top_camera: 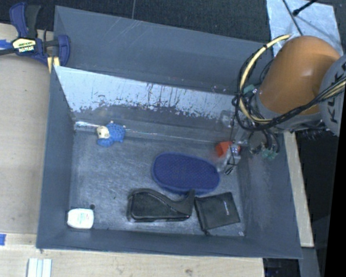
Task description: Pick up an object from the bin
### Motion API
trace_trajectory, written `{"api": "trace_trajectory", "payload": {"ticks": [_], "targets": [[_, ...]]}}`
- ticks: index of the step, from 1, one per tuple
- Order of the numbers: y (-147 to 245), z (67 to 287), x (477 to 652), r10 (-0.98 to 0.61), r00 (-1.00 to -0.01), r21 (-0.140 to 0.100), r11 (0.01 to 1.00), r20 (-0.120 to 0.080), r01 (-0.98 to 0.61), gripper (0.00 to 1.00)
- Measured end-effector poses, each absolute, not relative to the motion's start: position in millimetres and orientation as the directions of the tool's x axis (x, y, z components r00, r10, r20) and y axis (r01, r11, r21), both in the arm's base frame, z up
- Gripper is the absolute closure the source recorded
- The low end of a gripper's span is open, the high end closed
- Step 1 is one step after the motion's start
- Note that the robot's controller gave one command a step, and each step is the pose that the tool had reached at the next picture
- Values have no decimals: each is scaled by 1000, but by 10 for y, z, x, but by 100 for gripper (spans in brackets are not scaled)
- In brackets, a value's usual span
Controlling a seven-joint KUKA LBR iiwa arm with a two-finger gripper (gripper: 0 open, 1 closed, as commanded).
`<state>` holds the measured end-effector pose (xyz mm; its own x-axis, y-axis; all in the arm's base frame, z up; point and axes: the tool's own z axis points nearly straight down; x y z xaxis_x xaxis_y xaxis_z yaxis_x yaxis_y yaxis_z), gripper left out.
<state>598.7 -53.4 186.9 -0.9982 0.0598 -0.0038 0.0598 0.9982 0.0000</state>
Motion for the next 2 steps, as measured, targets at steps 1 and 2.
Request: {"api": "trace_trajectory", "payload": {"ticks": [1,2], "targets": [[-616,767,5667,90,-996,0,996,5,90,0],[-622,834,5718,89,-996,-1,996,-11,89,100]]}}
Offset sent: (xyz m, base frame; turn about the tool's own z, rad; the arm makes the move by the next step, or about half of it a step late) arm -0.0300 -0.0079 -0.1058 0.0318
